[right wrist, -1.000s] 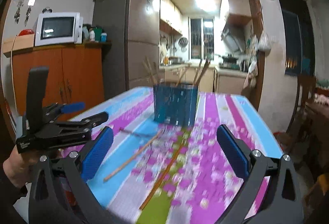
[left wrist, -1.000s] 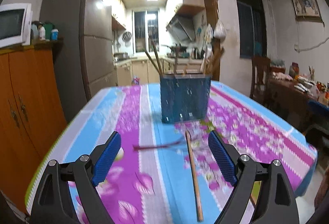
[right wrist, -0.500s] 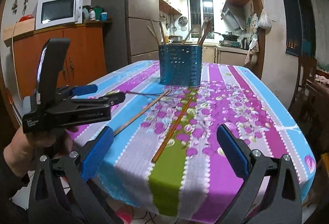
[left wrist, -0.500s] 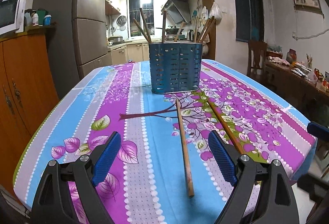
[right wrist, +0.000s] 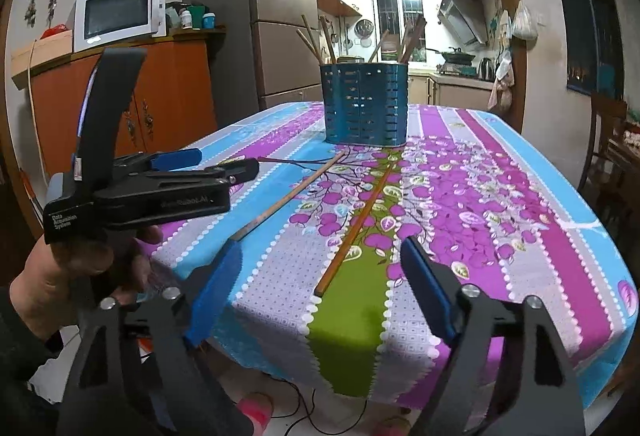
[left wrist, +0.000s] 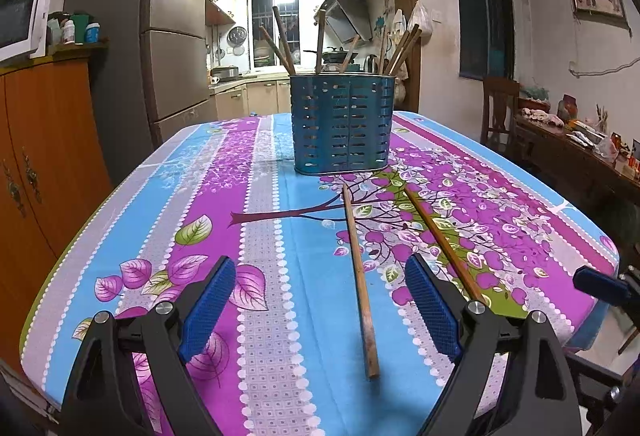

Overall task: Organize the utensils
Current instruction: 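Move both open tools back over the last two chopsticks, then close the right tool on a chopstick while the left tool grasps the other, then carry the right tool's chopstick upright into the blue holder while the left tool does likewise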

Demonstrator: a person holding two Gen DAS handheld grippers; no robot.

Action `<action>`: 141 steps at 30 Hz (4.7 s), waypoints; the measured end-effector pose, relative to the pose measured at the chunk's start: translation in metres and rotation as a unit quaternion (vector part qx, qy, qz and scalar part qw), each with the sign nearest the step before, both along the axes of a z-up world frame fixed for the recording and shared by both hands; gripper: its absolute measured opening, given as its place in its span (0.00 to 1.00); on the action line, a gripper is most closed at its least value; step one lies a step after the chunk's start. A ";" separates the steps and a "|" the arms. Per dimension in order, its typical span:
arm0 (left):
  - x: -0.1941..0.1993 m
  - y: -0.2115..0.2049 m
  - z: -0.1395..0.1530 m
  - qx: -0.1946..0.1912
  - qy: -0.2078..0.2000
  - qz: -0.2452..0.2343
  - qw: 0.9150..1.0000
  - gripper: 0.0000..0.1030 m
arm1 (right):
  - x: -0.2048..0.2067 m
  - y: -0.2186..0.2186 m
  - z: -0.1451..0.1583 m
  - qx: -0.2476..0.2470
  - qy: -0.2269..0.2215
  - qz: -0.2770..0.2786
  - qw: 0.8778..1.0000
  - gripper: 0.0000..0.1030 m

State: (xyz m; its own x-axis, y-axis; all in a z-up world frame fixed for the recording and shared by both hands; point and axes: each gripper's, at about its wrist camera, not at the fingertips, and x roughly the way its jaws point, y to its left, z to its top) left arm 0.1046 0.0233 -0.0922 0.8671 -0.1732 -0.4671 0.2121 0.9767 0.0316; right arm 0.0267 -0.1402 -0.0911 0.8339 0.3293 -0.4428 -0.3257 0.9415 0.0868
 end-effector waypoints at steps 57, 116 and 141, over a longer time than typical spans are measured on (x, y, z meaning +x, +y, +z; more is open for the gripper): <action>-0.039 -0.033 -0.061 -0.003 -0.017 -0.109 0.994 0.20 | 0.013 0.001 -0.039 -0.015 0.010 -0.048 0.999 0.11; -0.077 -0.024 0.005 -0.035 -0.139 -0.056 0.988 0.08 | -0.016 -0.013 0.032 -0.018 -0.105 -0.041 0.993 0.05; 0.017 -0.022 0.145 -0.047 -0.119 -0.088 0.988 0.08 | 0.085 -0.025 0.156 -0.033 -0.102 0.034 0.994 0.04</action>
